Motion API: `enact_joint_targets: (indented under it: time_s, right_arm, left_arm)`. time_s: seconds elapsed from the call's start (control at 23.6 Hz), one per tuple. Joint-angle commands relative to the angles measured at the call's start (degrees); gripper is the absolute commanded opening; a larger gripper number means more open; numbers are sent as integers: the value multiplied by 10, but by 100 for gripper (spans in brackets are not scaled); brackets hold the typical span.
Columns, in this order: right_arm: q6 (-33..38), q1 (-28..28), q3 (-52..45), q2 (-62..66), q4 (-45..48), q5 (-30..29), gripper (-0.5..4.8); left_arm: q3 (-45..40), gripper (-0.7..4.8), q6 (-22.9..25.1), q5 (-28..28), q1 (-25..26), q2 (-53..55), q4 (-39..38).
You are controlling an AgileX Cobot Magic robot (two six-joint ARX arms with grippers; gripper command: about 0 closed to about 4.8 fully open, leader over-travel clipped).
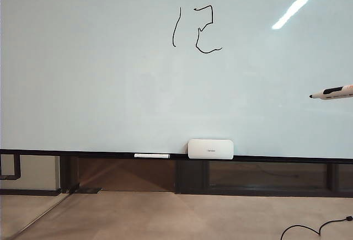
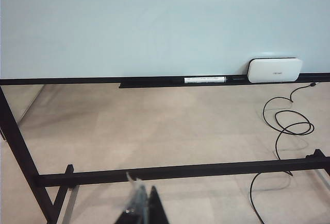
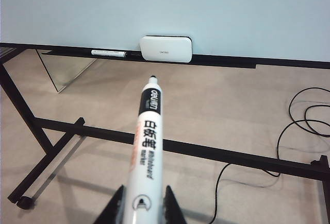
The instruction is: Reach to the right to find the marker pen, pick it up, and write the number 12 on the whiteboard.
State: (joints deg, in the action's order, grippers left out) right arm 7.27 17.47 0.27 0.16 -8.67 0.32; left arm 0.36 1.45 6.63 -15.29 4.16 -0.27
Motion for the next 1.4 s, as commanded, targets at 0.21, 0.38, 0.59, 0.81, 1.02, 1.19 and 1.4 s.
enact_joint_targets:
  time_s: [0.21, 0.38, 0.59, 0.81, 1.02, 1.19, 1.4]
  right_arm:
    - [2, -1, 3, 0, 8, 2, -1]
    - [2, -3, 3, 0, 8, 1, -1]
    - [2, -17, 3, 0, 8, -1, -1]
    - [2, -57, 3, 0, 8, -2, -1]
    - [2, -117, 3, 0, 8, -2, -1]
    - [2, -150, 3, 0, 8, -2, -1]
    - [2, -165, 3, 0, 8, -3, -1]
  left_arm:
    - [1, -5, 0, 0, 0, -41, -7]
    - [2, -5, 0, -16, 21, -40, 0]
    - [2, -5, 0, -15, 81, -40, -2]
    - [1, -5, 0, -15, 130, -40, -3]
    - [1, -5, 0, -15, 143, -40, -4]
    - [1, -5, 0, -15, 143, -40, -5]
    - [1, -5, 0, -15, 143, -40, -5]
